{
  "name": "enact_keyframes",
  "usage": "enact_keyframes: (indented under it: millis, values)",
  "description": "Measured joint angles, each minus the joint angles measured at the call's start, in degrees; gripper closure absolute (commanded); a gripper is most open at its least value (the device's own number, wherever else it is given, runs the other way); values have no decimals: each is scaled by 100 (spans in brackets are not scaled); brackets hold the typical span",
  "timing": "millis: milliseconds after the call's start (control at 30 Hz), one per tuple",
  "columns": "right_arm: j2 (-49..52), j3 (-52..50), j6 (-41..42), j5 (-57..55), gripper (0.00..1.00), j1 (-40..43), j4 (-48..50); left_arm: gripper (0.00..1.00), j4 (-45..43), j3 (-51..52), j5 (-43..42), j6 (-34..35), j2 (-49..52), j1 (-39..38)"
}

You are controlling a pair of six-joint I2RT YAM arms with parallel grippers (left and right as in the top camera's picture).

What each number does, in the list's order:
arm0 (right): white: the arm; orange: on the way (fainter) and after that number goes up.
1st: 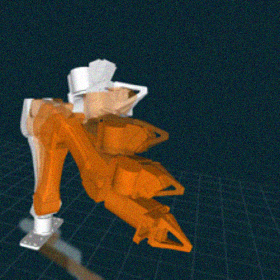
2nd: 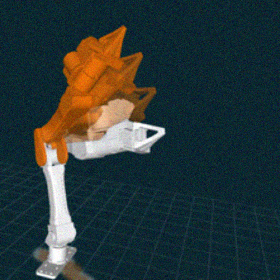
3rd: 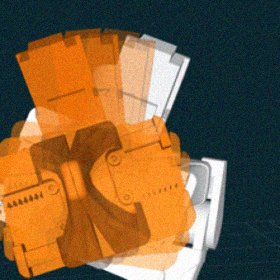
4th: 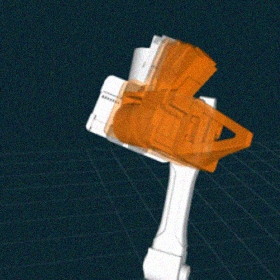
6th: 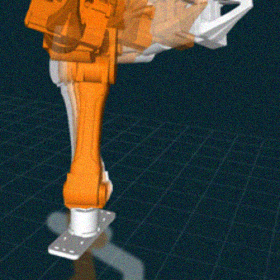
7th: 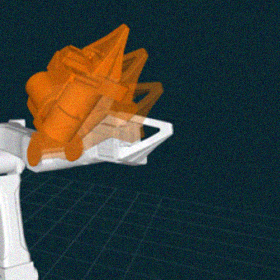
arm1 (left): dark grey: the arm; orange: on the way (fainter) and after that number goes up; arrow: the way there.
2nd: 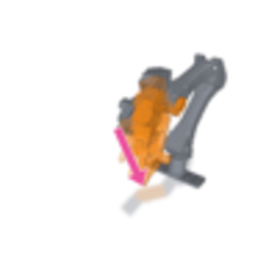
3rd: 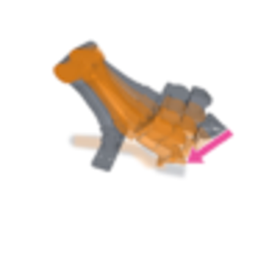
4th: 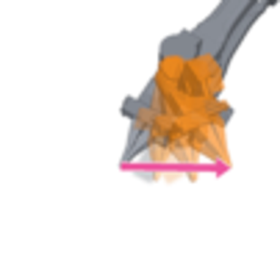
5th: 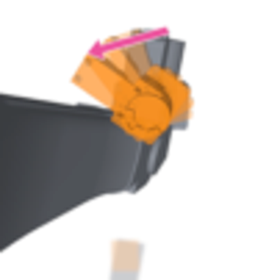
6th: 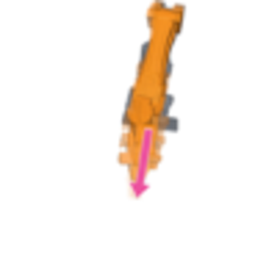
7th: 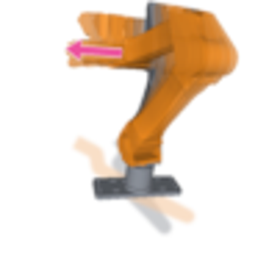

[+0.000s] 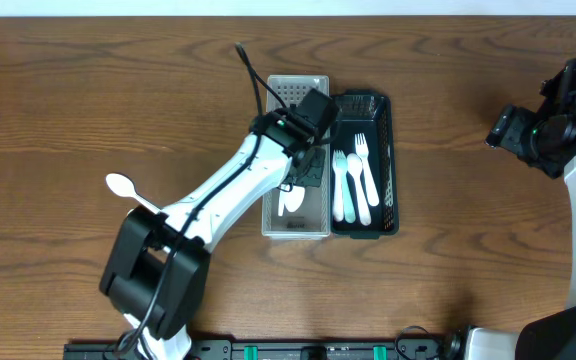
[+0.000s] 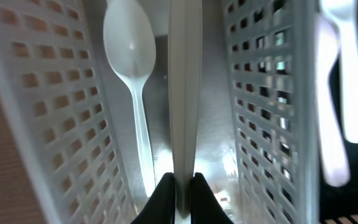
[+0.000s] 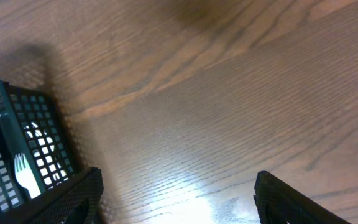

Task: Pack container
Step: 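Carry the spoon into the clear tray and release it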

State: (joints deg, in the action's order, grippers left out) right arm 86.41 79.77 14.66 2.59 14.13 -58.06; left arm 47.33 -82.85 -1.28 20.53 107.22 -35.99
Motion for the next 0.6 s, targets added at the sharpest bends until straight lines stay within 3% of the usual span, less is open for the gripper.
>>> enact_keyframes:
  millis: [233,367,433,600]
  values:
    - [0,0,-2,24,18,0,0,26,20,0,103,-203,-118,-4]
    - [0,0,-35,24,18,0,2,14,155,0,461,-264,-686,20]
    - [0,0,-70,24,18,0,0,1,280,0,608,-271,-1099,98]
    - [0,0,-192,28,17,0,-61,2,796,-55,953,90,-2256,903]
